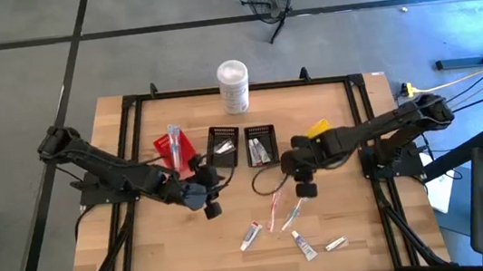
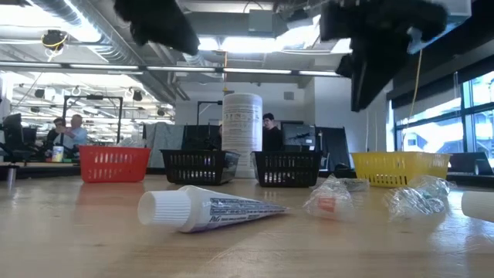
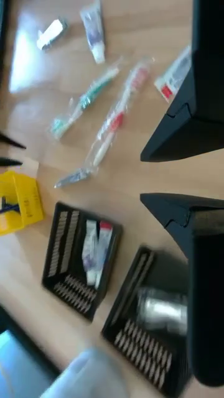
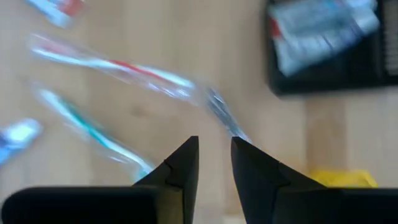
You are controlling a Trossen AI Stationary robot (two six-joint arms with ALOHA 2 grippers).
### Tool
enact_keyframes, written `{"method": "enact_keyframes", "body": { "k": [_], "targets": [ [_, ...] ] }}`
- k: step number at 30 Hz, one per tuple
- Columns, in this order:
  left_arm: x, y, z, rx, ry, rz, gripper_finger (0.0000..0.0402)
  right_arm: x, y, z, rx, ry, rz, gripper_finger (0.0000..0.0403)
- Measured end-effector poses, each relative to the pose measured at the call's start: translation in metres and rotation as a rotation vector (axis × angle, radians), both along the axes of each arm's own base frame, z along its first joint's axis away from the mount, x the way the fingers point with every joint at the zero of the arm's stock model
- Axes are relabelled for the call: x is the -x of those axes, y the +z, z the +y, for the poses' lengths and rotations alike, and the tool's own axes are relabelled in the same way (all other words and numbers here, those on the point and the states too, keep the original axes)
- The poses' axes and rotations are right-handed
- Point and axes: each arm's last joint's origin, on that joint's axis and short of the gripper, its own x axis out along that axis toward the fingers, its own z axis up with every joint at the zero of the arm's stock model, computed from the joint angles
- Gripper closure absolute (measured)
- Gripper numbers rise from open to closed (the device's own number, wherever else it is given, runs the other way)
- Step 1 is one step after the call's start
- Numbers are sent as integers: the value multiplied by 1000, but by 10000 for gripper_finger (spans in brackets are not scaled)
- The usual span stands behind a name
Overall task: Pick & Place Travel size toiletries
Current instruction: Put the red toothbrush into the red bin
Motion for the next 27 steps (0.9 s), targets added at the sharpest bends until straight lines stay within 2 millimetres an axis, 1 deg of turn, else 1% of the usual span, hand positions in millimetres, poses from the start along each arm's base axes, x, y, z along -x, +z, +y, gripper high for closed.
{"method": "enact_keyframes", "body": {
  "k": [4, 8, 11, 14, 16, 20, 23, 27],
  "targets": [
    [1, -18, -2, 96, 0, -53, 315, -4, 4, 28, -32, 94, -112, 313],
    [2, -26, -2, 132, 11, -99, 315, -7, 1, 50, -51, 166, -168, 317],
    [2, -29, -1, 130, 11, -95, 315, -8, -2, 58, -20, 215, -184, 320],
    [2, -28, -2, 126, 6, -97, 315, -14, -8, 62, 53, 300, -210, 321],
    [2, -28, -2, 123, 3, -100, 315, -22, -14, 63, 81, 333, -237, 315],
    [2, -28, -1, 121, 3, -94, 315, -36, -36, 64, 96, 369, -212, 282],
    [2, -28, -1, 121, 3, -93, 315, -42, -54, 64, 105, 386, -157, 245],
    [2, -29, -1, 121, 3, -92, 315, -47, -76, 66, 151, 468, -94, 199]
  ]
}}
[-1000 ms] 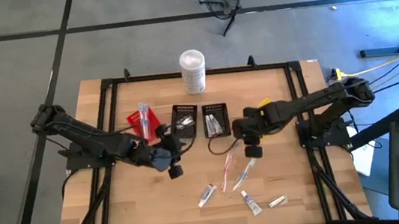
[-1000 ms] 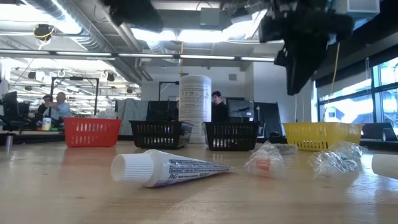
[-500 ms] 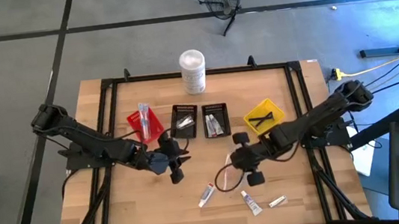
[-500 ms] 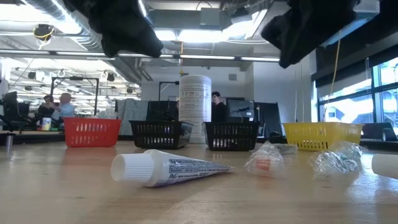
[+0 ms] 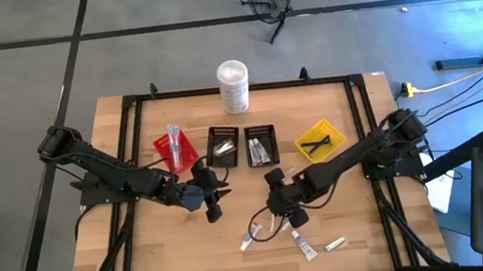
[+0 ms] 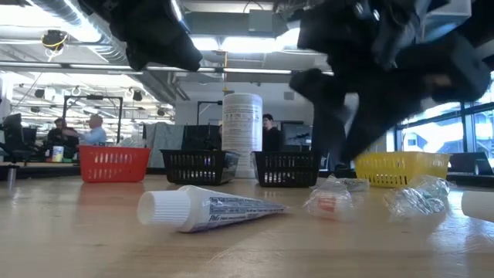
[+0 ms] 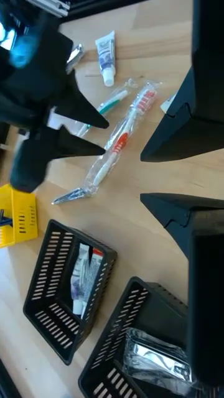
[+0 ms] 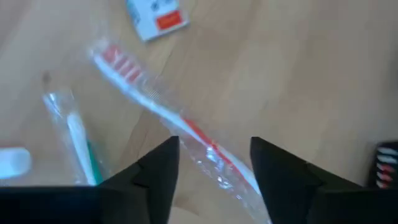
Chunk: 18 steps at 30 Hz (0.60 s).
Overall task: Pick & Place Travel size toiletries
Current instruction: Put the red toothbrush into the red bin
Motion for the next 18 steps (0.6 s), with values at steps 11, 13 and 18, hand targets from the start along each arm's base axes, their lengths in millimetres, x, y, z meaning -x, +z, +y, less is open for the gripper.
{"method": "enact_keyframes", "body": {
  "k": [11, 13, 18],
  "targets": [
    [0, 0, 0, 1, 1, -1, 315, -12, -33, -1, 20, 32, 41, 181],
    [0, 0, 0, 1, 1, -1, 315, -13, -33, -3, -11, 37, 55, 198],
    [0, 0, 0, 1, 1, -1, 315, -15, -34, -9, -75, 40, 80, 267]
  ]
}}
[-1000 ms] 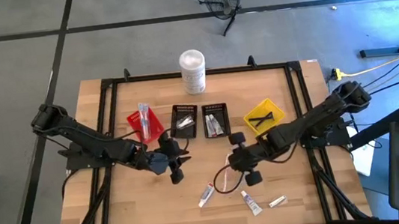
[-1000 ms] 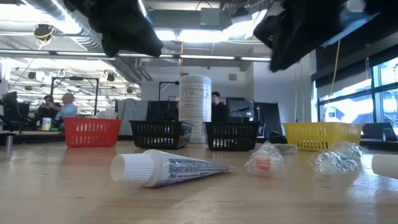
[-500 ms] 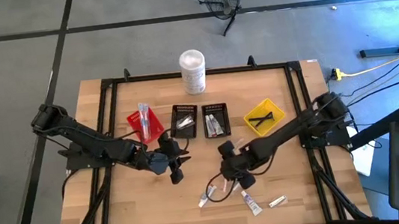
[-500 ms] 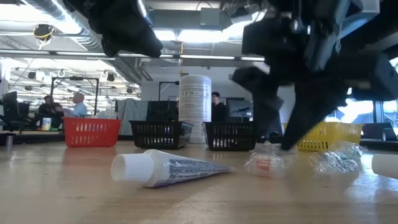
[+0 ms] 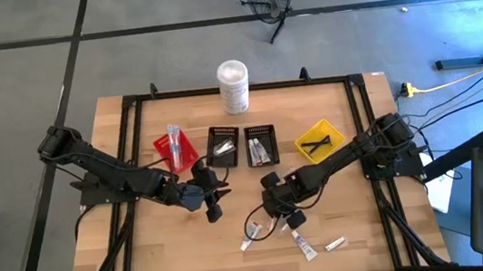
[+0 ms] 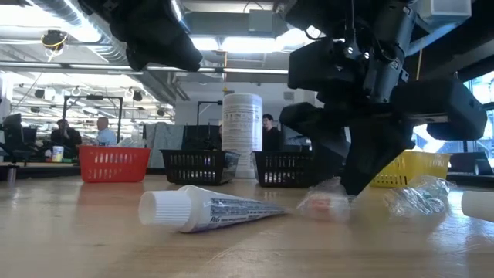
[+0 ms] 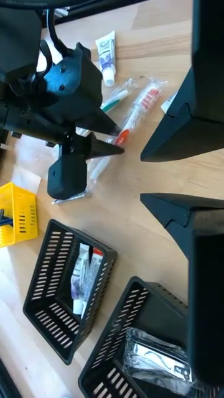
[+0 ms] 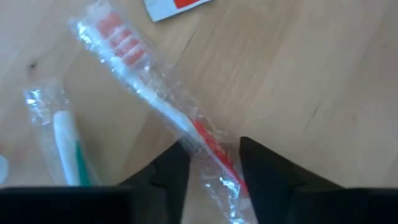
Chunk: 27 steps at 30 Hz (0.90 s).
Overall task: Pick & Place Travel size toiletries
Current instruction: Put the red toothbrush into the red bin
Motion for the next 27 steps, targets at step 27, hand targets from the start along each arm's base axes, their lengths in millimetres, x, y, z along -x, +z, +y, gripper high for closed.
{"method": "enact_keyframes", "body": {
  "k": [27],
  "targets": [
    [-7, -2, 14, -103, -98, 56, 315, -26, 42, -24, 73, -217, -136, 377]
  ]
}}
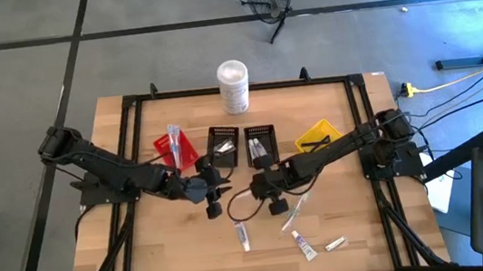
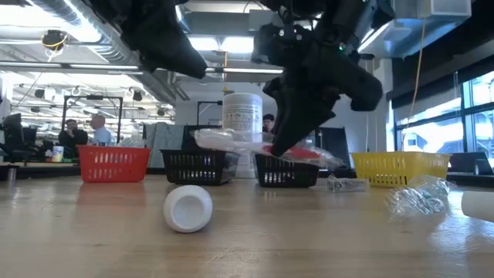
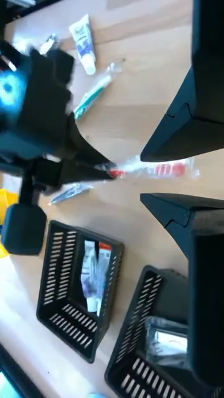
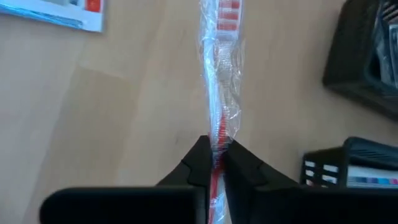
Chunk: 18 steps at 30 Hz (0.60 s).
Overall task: Pick & Place Travel size toiletries
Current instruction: Put the red toothbrush into the red bin
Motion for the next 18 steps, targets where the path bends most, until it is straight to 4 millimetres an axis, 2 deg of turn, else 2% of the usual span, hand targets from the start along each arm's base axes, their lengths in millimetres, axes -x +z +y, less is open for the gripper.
{"method": "enact_keyframes", "body": {
  "k": [5, 9, 14, 18],
  "targets": [
    [-2, -1, 6, -22, -14, 13, 315, 0, 3, -2, 25, -32, 6, 381],
    [-11, -9, 11, -43, -77, 43, 312, -6, 5, -10, 1, -87, -44, 387],
    [-25, -22, 21, -78, -128, 59, 283, -11, 8, -11, -5, -95, -98, 371],
    [-31, -24, 32, -80, -150, 51, 256, -12, 8, -15, -12, -101, -93, 375]
  ]
}}
